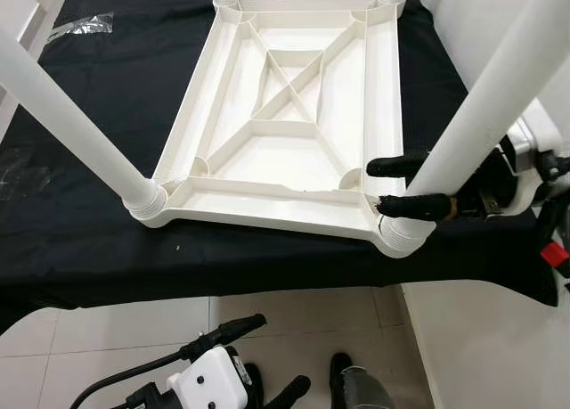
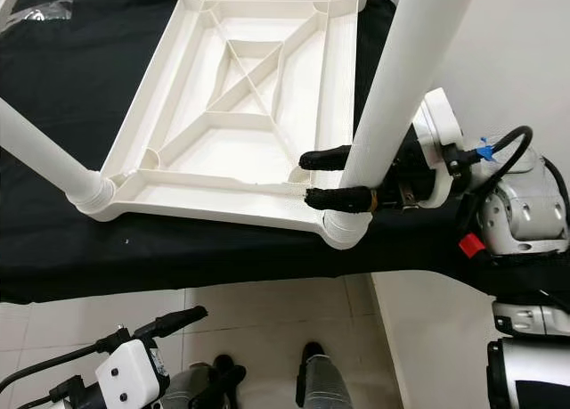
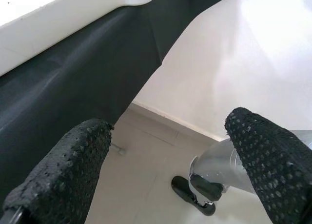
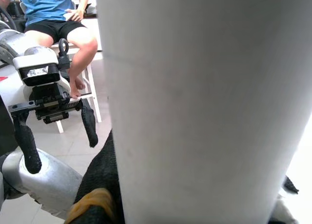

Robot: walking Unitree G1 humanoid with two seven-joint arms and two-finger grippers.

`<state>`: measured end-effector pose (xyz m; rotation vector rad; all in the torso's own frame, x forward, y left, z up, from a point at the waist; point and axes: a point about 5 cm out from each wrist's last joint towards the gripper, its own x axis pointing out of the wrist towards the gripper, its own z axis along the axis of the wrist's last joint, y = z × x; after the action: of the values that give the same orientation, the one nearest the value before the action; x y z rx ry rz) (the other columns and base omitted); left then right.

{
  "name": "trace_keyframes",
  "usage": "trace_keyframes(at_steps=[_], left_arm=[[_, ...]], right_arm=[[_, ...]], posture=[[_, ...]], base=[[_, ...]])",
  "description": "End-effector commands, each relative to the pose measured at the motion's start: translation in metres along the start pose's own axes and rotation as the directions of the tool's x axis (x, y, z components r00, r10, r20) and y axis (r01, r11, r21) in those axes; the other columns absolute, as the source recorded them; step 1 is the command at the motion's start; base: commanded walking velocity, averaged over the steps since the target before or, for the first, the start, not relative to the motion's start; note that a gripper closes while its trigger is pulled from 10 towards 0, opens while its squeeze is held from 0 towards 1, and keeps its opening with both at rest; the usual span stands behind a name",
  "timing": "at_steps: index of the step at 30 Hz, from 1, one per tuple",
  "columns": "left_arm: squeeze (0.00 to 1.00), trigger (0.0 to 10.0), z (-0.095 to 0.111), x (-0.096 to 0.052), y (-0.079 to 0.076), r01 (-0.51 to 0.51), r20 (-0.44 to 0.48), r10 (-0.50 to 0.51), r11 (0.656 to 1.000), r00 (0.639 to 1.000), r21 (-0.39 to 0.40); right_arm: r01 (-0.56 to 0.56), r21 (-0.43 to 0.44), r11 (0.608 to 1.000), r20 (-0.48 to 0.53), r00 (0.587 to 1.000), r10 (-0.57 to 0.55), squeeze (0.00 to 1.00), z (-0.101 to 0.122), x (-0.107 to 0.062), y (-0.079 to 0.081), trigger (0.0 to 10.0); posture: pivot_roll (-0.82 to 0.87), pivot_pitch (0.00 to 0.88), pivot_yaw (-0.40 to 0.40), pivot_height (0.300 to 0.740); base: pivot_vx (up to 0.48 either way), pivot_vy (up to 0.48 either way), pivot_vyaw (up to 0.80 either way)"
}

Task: Building children table

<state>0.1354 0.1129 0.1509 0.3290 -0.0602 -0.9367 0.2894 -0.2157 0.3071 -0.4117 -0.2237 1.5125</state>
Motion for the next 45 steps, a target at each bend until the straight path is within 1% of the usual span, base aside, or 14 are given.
trace_keyframes(at_steps=[1, 9, 23, 28, 31, 32, 38, 45], left_arm=[[0.0, 10.0, -0.005, -0.001, -0.004, 0.01, -0.02, -0.01, 1.0, 1.0, -0.018], [0.0, 10.0, -0.004, 0.001, -0.006, 0.008, -0.013, -0.008, 1.0, 1.0, -0.015], [0.0, 10.0, -0.003, 0.003, -0.006, 0.0, -0.009, 0.0, 1.0, 1.0, -0.009], [0.0, 10.0, -0.004, 0.004, -0.009, -0.003, -0.008, 0.003, 1.0, 1.0, -0.008], [0.0, 10.0, -0.004, 0.004, -0.009, -0.005, -0.007, 0.005, 1.0, 1.0, -0.008], [0.0, 10.0, -0.003, 0.004, -0.009, -0.007, -0.007, 0.007, 1.0, 1.0, -0.008], [0.0, 10.0, -0.004, 0.003, -0.007, -0.004, -0.007, 0.004, 1.0, 1.0, -0.008], [0.0, 10.0, -0.004, 0.003, -0.007, 0.0, -0.007, 0.0, 1.0, 1.0, -0.01]], right_arm=[[-0.013, 0.026, 1.0, -0.032, 0.999, 0.014, 0.0, -0.011, 0.005, 0.003, 10.0], [-0.01, 0.02, 1.0, -0.001, 1.0, 0.01, 0.0, -0.012, 0.012, 0.002, 10.0], [-0.004, 0.004, 1.0, 0.011, 1.0, 0.004, 0.0, -0.014, 0.019, -0.002, 10.0], [0.007, 0.0, 1.0, -0.011, 1.0, -0.007, 0.0, -0.014, 0.015, -0.003, 10.0], [0.008, 0.002, 1.0, -0.014, 1.0, -0.008, 0.0, -0.014, 0.013, -0.003, 10.0], [0.009, 0.006, 1.0, -0.021, 1.0, -0.009, 0.0, -0.012, 0.009, -0.002, 10.0], [-0.001, 0.019, 1.0, -0.026, 1.0, 0.002, 0.0, -0.008, 0.002, 0.001, 10.0], [-0.002, 0.025, 1.0, -0.037, 0.999, 0.003, 0.0, -0.008, -0.001, 0.003, 10.0]], posture=[[0.08, 0.406, 0.076, 0.74], [0.09, 0.404, 0.065, 0.74], [0.09, 0.399, 0.059, 0.74], [0.09, 0.377, 0.055, 0.74], [0.09, 0.378, 0.054, 0.74], [0.09, 0.382, 0.057, 0.74], [0.09, 0.383, 0.064, 0.74], [0.08, 0.385, 0.066, 0.74]], base=[[0.0, 0.0, 0.0], [0.0, 0.0, 0.0], [0.0, 0.0, 0.0], [0.0, 0.0, 0.0], [0.0, 0.0, 0.0], [0.0, 0.0, 0.0], [0.0, 0.0, 0.0], [0.0, 0.0, 0.0]])
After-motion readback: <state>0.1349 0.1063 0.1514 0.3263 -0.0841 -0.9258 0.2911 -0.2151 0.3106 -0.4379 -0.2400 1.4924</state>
